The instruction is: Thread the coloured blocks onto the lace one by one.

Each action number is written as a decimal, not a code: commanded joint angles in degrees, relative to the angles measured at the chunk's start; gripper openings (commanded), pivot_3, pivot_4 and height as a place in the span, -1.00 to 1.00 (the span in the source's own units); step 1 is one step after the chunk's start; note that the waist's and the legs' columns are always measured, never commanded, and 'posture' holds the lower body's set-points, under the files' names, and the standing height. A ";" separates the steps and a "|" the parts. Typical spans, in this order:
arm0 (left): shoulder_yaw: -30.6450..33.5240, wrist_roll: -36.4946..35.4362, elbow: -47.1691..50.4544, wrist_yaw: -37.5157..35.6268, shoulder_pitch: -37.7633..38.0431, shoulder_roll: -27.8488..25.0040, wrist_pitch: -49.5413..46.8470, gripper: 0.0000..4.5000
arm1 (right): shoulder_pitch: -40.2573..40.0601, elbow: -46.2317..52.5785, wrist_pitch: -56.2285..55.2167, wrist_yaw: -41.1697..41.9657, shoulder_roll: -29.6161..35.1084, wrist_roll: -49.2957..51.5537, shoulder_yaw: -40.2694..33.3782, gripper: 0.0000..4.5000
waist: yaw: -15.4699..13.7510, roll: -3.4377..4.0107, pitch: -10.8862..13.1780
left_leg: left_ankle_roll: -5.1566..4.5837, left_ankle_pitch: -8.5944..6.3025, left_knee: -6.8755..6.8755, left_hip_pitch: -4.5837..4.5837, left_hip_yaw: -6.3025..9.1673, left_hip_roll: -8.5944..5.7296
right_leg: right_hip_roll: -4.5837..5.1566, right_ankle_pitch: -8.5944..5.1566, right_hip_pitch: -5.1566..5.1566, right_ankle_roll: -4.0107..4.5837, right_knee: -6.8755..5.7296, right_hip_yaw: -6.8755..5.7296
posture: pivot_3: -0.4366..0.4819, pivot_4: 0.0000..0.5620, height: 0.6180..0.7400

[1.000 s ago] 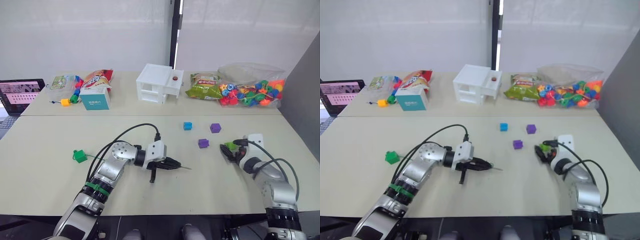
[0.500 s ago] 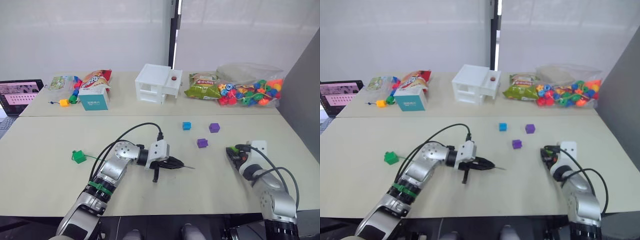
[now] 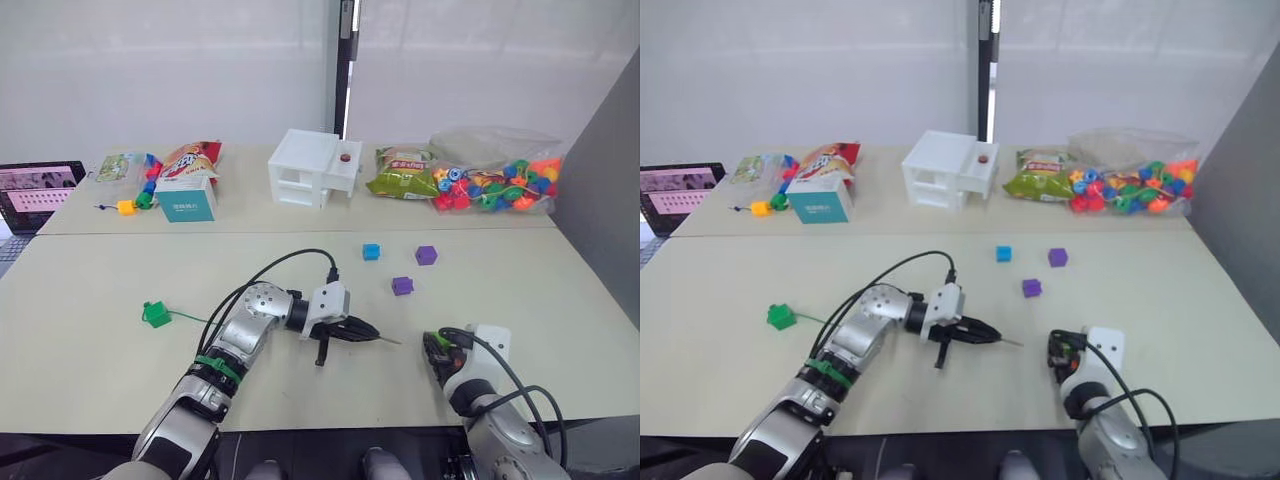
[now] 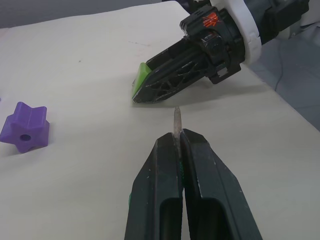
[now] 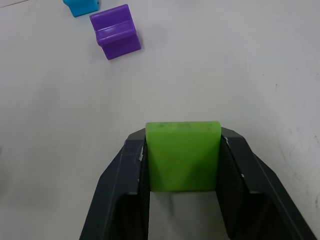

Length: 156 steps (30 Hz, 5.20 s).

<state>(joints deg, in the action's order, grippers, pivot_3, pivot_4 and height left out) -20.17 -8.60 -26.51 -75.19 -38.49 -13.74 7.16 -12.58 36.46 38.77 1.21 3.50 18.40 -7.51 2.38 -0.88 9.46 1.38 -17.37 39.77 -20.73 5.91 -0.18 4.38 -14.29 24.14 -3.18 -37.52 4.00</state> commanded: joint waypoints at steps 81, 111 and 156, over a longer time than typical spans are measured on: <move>-1.01 2.91 9.56 7.21 3.99 -1.82 -0.59 -1.00 | 42.51 -17.01 5.88 69.53 53.00 -22.13 32.87 0.45 | -1.23 -0.05 -0.03 | -0.06 0.03 0.08 -0.21 -0.06 -0.01 | 0.07 0.07 0.00 -0.05 0.39 -0.05 | -0.05 -0.47 1.00; -1.37 4.25 8.91 7.98 3.92 -0.87 0.29 -1.00 | 40.57 -16.43 14.76 69.53 50.73 -17.01 30.96 -0.43 | -1.56 -0.13 -0.08 | -0.06 0.04 0.09 -0.02 -0.05 0.01 | 0.03 0.07 -0.22 -0.05 0.42 -0.06 | -0.05 -0.47 1.00; -2.94 7.17 7.36 9.95 0.93 4.99 -2.58 -1.00 | 39.40 -15.08 15.17 67.53 51.04 -15.28 31.14 -0.43 | -1.51 -0.15 -0.08 | -0.06 0.03 0.06 -0.01 -0.05 0.01 | 0.02 0.07 -0.21 -0.05 0.42 -0.06 | -0.05 -0.47 1.00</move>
<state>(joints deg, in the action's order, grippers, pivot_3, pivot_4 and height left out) -23.83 0.15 -22.33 -64.81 -37.50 -8.71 4.86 28.25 20.93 54.15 68.48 54.83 1.54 21.83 0.87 -1.03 9.38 1.31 -17.34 39.83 -20.73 5.86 -0.17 4.40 -14.21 23.93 -3.23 -37.11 3.94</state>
